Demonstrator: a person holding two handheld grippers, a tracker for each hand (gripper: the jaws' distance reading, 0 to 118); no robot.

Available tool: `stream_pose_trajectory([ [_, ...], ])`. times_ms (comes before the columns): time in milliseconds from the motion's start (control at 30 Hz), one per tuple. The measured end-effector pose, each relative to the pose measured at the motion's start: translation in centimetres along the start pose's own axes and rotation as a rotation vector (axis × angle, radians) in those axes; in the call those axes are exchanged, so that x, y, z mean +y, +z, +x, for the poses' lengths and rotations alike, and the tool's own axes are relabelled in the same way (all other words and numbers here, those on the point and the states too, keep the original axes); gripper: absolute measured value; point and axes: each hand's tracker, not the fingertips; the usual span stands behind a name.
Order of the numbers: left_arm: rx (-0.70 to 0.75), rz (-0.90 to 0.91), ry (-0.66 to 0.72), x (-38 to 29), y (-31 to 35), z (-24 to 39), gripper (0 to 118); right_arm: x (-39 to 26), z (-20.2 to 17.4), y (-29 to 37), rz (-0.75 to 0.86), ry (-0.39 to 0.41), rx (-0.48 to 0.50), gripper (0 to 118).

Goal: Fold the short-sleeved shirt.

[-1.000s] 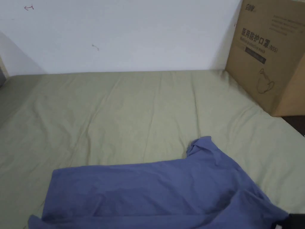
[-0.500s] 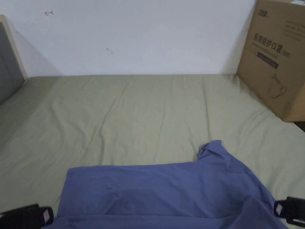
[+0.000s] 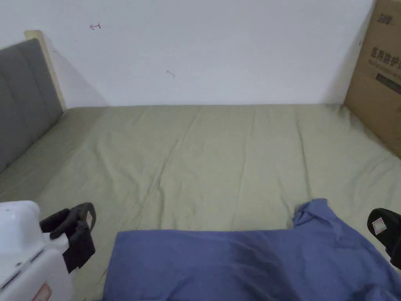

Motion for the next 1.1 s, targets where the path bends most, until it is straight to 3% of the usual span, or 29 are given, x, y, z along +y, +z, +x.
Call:
stream_pose_trajectory([
  [67, -0.028, -0.166, -0.021, 1.6, -5.1, -1.4, 3, 0.0, 0.1, -0.5, -0.015, 0.002, 0.007, 2],
  [100, -0.066, -0.307, 0.012, 2.1, -8.5, -2.6, 22, -0.1, 0.2, -1.0, -0.036, -0.007, 0.01, 2],
  [133, -0.108, -0.465, 0.077, 1.8, -12.0, -3.9, 58, -0.2, 0.4, -1.3, -0.059, -0.014, 0.011, 2],
  [167, -0.127, -0.617, 0.148, 0.9, -15.3, -5.1, 106, -0.4, 0.6, -1.7, -0.079, -0.023, 0.007, 2],
  [200, -0.122, -0.696, 0.184, 0.1, -18.0, -5.8, 117, -0.7, 0.9, -2.0, -0.097, -0.033, 0.006, 2],
  [267, -0.129, -0.79, 0.179, -2.8, -22.2, -7.1, 113, -1.3, 1.4, -2.8, -0.13, -0.054, 0.002, 2],
  [367, -0.008, -0.86, 0.008, -6.0, -26.2, -7.5, 113, -2.0, 2.3, -3.5, -0.188, -0.098, -0.034, 2],
  [500, 0.013, -0.95, 0.099, -10.6, -30.1, -9.4, 118, -2.8, 3.6, -4.2, -0.236, -0.174, -0.053, 2],
  [533, -0.013, -0.988, 0.126, -11.9, -30.6, -9.4, 118, -2.9, 3.8, -4.4, -0.247, -0.181, -0.063, 2],
  [567, 0.004, -0.96, 0.065, -12.6, -30.5, -8.8, 118, -3.1, 4.1, -4.7, -0.256, -0.184, -0.069, 2],
  [633, 0.024, -0.947, -0.059, -12.5, -30.1, -7.4, 104, -3.4, 4.4, -5.2, -0.274, -0.187, -0.074, 2],
  [667, 0.045, -0.943, -0.058, -12.4, -30.0, -7.1, 77, -3.5, 4.6, -5.5, -0.282, -0.187, -0.077, 2],
  [733, 0.061, -0.895, -0.073, -11.1, -28.7, -6.3, 56, -3.6, 5.4, -6.6, -0.299, -0.19, -0.071, 2],
  [800, 0.039, -0.814, -0.145, -9.8, -27.1, -5.2, 1, -3.2, 6.7, -8.2, -0.325, -0.184, -0.054, 2],
  [867, -0.124, -0.814, -0.106, -8.9, -25.5, -3.9, 1, -2.2, 8.7, -11.1, -0.353, -0.155, -0.054, 2],
  [933, -0.12, -0.854, -0.103, -9.0, -24.7, -3.1, 1, -0.9, 11.5, -15.0, -0.379, -0.124, -0.091, 3],
  [967, -0.124, -0.858, -0.1, -8.9, -24.3, -3.0, 1, -0.2, 12.8, -17.4, -0.403, -0.11, -0.135, 13],
  [1000, -0.121, -0.841, -0.091, -8.7, -23.7, -2.7, 1, 0.4, 13.9, -19.5, -0.425, -0.105, -0.178, 42],
  [1033, -0.109, -0.798, -0.072, -8.2, -23.1, -2.7, 1, 1.0, 15.2, -22.5, -0.487, -0.114, -0.222, 83],
  [1067, -0.108, -0.769, -0.046, -7.7, -22.7, -2.8, 1, 1.3, 16.5, -25.0, -0.556, -0.123, -0.234, 106],
  [1100, -0.11, -0.754, -0.018, -7.1, -22.3, -2.9, 1, 1.1, 17.9, -27.8, -0.664, -0.145, -0.248, 106],
])
